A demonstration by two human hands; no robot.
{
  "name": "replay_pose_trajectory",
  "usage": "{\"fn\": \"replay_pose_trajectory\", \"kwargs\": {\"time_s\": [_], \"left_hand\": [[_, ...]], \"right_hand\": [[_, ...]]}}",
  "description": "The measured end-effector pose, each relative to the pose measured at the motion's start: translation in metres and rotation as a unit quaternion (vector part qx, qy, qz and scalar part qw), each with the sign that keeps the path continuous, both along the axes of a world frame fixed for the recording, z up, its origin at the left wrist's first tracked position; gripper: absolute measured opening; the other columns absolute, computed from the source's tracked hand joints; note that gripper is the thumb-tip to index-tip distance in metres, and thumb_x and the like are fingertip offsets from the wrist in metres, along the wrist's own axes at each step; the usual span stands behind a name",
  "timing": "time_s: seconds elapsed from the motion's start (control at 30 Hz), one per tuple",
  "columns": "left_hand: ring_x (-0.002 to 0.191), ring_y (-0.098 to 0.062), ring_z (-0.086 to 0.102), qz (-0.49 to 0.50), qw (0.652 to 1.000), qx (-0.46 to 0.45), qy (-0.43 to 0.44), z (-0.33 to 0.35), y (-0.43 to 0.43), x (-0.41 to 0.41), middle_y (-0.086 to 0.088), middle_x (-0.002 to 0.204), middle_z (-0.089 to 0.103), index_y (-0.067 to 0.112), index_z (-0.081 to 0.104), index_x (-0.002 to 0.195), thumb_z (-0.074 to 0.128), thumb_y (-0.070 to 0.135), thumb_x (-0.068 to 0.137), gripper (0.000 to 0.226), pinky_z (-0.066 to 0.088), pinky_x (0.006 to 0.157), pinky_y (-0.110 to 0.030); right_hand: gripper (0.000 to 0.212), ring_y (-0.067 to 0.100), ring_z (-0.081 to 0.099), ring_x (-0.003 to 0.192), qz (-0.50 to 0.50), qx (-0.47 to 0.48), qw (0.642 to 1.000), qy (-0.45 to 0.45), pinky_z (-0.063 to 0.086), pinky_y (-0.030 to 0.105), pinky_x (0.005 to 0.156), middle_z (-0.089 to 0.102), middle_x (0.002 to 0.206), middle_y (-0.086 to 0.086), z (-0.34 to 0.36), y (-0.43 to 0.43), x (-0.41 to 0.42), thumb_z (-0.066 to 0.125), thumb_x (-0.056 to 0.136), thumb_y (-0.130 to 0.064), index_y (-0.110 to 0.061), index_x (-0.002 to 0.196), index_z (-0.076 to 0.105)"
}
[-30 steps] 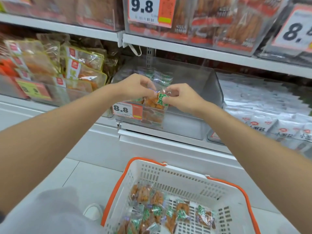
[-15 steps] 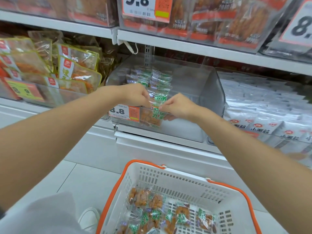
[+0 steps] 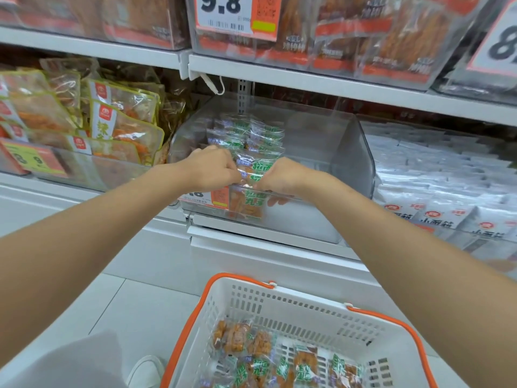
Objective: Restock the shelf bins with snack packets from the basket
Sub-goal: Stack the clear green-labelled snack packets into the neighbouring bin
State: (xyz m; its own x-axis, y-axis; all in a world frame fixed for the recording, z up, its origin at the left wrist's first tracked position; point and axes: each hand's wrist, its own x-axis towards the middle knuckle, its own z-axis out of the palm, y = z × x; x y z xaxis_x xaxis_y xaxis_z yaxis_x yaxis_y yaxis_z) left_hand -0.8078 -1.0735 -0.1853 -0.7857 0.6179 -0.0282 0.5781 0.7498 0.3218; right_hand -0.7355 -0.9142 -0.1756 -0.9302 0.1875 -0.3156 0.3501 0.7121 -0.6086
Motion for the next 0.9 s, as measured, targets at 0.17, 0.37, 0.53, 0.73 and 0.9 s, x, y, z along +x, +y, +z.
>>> {"fn": "replay_pose_trajectory", "kwargs": {"time_s": [0.17, 0.37, 0.53, 0.73, 0.9], "left_hand": [[0.086, -0.010, 0.053, 0.002, 0.989, 0.131, 0.062, 0.004, -0.007, 0.009, 0.012, 0.096, 0.050, 0.026, 0.069, 0.082, 0.058, 0.037, 0.085, 0.016, 0.044, 0.081, -0.036], [0.138, -0.026, 0.034, -0.006, 0.996, 0.002, 0.089, 0.002, 0.030, -0.006, -0.005, 0.152, 0.037, 0.024, 0.037, 0.146, 0.040, 0.041, 0.096, 0.054, 0.025, 0.110, -0.051], [0.150, -0.019, 0.005, 0.000, 0.992, -0.115, 0.061, -0.020, 0.036, -0.026, 0.002, 0.164, 0.004, 0.019, 0.004, 0.156, 0.018, 0.050, 0.100, 0.065, 0.007, 0.119, -0.052], [0.149, -0.018, 0.009, 0.009, 0.994, -0.098, 0.055, -0.023, 0.035, -0.027, 0.002, 0.164, 0.006, 0.018, 0.004, 0.156, 0.020, 0.048, 0.100, 0.065, 0.007, 0.118, -0.048], [0.147, -0.021, 0.018, 0.027, 0.997, -0.023, 0.063, -0.016, 0.033, -0.024, 0.002, 0.162, 0.014, 0.022, 0.014, 0.155, 0.037, 0.045, 0.096, 0.067, 0.013, 0.117, -0.049]], "right_hand": [[0.037, 0.016, 0.070, 0.075, -0.062, -0.121, 0.990, 0.045, 0.057, 0.024, 0.066, 0.071, 0.089, 0.007, 0.015, 0.021, 0.015, 0.072, 0.085, -0.039, -0.006, 0.102, 0.068], [0.038, 0.022, 0.051, 0.082, -0.260, -0.316, 0.909, 0.075, 0.049, 0.034, 0.075, 0.048, 0.092, 0.007, -0.003, 0.040, -0.010, 0.048, 0.099, -0.042, -0.012, 0.122, 0.048], [0.082, 0.021, 0.069, 0.087, -0.232, -0.461, 0.857, 0.005, 0.051, 0.028, 0.055, 0.060, 0.119, 0.013, -0.013, 0.016, -0.047, 0.019, 0.095, -0.071, -0.006, 0.140, 0.042], [0.091, 0.032, 0.060, 0.117, -0.214, -0.476, 0.853, -0.013, 0.055, 0.043, 0.084, 0.047, 0.145, 0.018, -0.027, 0.015, -0.071, 0.018, 0.089, -0.078, -0.009, 0.144, 0.041], [0.079, 0.017, 0.067, 0.104, -0.218, -0.427, 0.878, -0.017, 0.052, 0.034, 0.090, 0.068, 0.119, 0.007, -0.030, 0.032, -0.059, 0.029, 0.096, -0.064, 0.000, 0.141, 0.044]]}}
